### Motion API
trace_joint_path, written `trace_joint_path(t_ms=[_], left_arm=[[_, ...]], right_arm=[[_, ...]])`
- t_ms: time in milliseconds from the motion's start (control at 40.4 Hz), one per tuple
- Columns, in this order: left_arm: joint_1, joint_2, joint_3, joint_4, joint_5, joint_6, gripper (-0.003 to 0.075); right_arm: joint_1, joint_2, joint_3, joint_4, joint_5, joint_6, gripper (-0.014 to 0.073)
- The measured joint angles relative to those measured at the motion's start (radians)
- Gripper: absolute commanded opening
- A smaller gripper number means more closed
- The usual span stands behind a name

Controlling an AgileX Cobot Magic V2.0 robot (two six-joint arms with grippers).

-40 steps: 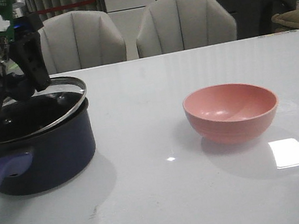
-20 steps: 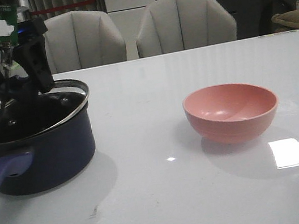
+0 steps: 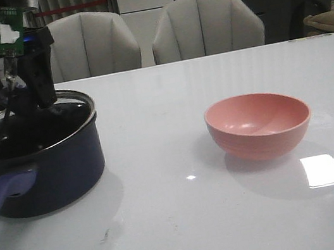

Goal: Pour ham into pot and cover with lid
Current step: 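Lower the lid onto the saucepan and release the knob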

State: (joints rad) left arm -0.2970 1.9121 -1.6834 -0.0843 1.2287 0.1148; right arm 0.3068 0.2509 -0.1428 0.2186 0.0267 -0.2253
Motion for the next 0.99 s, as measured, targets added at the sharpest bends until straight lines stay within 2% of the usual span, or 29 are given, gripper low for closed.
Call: trace_joint_path(t_ms=[173,767,990], left_arm=[[-0.009,-0.001,0.0,0.007,0.002,0.0,0.0597],[-0.009,-0.005,-0.017,0.012,0.008,0.0,0.0596],[-0.009,-0.076,-0.034,0.015,0.01,0.0,0.0586]], right_arm=[[0.0,0.0,0.0,0.0,0.0,0.0,0.016],[0.0,0.0,0.0,0.0,0.0,0.0,0.016],[0.0,0.0,0.0,0.0,0.0,0.0,0.016]])
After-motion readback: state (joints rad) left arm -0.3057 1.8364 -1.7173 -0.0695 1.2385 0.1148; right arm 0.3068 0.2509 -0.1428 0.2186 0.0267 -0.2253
